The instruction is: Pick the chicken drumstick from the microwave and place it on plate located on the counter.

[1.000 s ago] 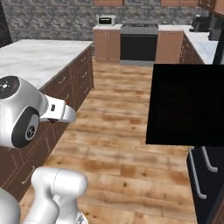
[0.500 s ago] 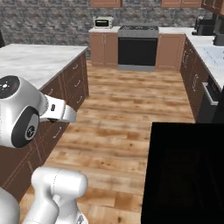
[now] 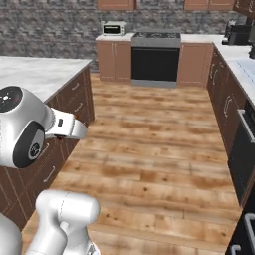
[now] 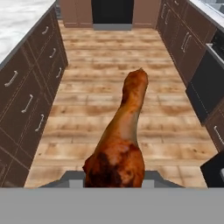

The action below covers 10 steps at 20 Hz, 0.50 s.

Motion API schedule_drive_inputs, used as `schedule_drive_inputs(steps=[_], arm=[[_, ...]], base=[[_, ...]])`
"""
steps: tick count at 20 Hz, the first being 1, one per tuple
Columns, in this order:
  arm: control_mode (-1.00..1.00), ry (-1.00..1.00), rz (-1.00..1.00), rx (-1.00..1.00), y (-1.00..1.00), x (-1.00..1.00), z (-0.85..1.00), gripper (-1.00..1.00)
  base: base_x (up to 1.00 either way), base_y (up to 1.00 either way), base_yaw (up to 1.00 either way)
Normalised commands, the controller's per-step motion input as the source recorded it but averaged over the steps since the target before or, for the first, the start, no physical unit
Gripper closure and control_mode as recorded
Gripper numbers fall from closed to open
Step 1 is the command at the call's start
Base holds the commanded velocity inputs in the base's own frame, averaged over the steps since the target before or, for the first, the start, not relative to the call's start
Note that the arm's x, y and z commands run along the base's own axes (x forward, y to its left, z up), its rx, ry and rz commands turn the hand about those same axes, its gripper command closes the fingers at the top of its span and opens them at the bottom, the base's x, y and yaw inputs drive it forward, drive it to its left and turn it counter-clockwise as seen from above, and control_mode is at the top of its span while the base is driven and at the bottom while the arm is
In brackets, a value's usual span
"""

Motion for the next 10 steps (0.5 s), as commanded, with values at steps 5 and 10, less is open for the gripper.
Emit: schedule_drive_inputs(steps=[5,10], arm=[[1.00,0.00,0.00,0.00,0.00,0.00,0.00,1.00],[1.00,0.00,0.00,0.00,0.00,0.00,0.00,1.00]], base=[[1.00,-0.03,0.00],[1.00,-0.33,-0.19]])
